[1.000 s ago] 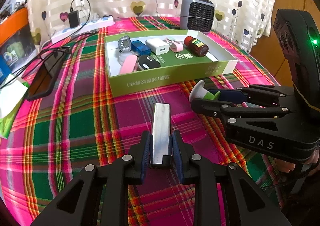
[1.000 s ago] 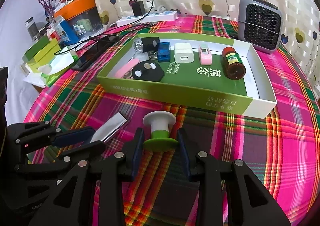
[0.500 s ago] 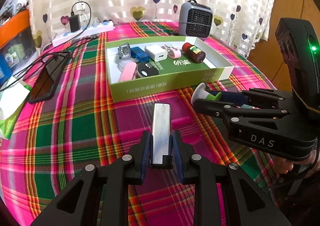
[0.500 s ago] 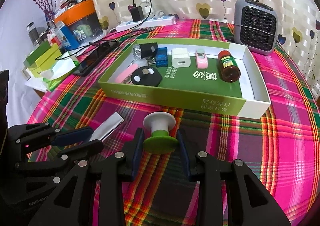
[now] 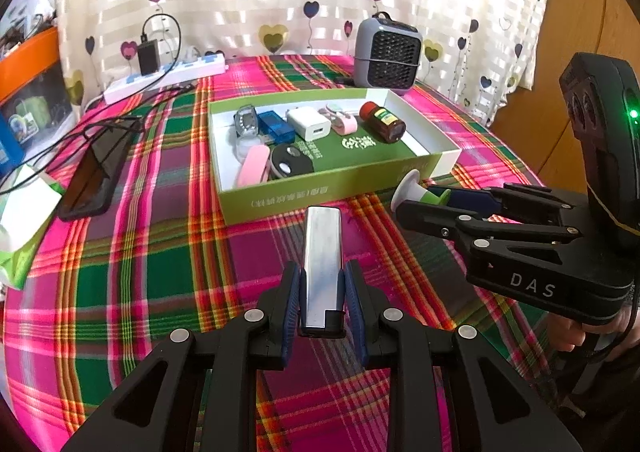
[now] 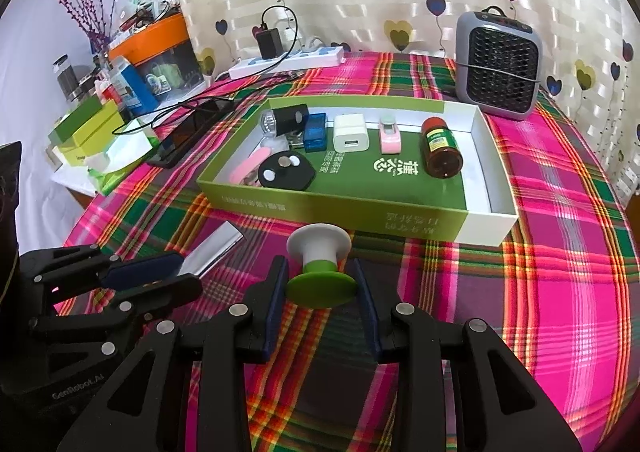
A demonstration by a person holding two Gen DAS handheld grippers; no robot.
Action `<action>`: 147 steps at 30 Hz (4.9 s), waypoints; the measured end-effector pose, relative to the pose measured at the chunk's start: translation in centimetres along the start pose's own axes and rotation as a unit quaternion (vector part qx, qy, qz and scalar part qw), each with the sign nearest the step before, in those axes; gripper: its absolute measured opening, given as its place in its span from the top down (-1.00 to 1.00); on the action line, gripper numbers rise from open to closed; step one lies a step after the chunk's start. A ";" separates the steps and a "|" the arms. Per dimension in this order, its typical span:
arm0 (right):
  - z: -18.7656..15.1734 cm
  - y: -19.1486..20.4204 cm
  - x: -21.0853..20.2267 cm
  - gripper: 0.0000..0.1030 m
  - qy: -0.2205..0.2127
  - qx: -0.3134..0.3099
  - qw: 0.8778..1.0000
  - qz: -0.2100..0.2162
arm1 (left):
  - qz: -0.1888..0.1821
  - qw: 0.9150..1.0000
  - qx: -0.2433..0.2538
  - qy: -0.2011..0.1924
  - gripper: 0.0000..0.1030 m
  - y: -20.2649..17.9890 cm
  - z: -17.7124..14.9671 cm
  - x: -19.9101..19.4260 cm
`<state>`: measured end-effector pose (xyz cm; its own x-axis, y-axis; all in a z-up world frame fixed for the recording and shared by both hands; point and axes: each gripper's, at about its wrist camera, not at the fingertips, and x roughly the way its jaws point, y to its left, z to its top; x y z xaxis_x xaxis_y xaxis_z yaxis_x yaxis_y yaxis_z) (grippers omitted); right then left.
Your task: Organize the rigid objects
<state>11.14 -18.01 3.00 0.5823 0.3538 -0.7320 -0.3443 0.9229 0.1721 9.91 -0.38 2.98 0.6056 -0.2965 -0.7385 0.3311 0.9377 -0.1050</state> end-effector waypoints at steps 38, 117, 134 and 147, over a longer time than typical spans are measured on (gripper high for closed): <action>5.6 -5.6 2.3 0.32 -0.001 0.030 0.999 -0.030 | -0.019 1.000 0.015 -0.007 0.59 -0.8 7.9 5.4; 2.5 -3.1 -1.7 0.19 -0.039 0.034 0.996 -0.076 | 0.083 0.995 -0.037 -0.027 0.30 -1.2 3.6 0.8; -3.0 -1.4 -2.6 0.19 -0.005 0.053 0.992 -0.113 | 0.093 0.994 -0.053 0.012 0.30 -2.2 -2.5 0.4; -5.7 -0.5 -3.0 0.07 0.019 0.038 0.991 -0.129 | 0.085 0.995 -0.048 0.021 0.30 -3.6 -4.7 0.1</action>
<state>5.38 -20.42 1.31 0.6156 0.0990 -0.7818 -0.1296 0.9913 0.0235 5.34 -2.97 0.18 0.6150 -0.1255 -0.7785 0.1535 0.9874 -0.0380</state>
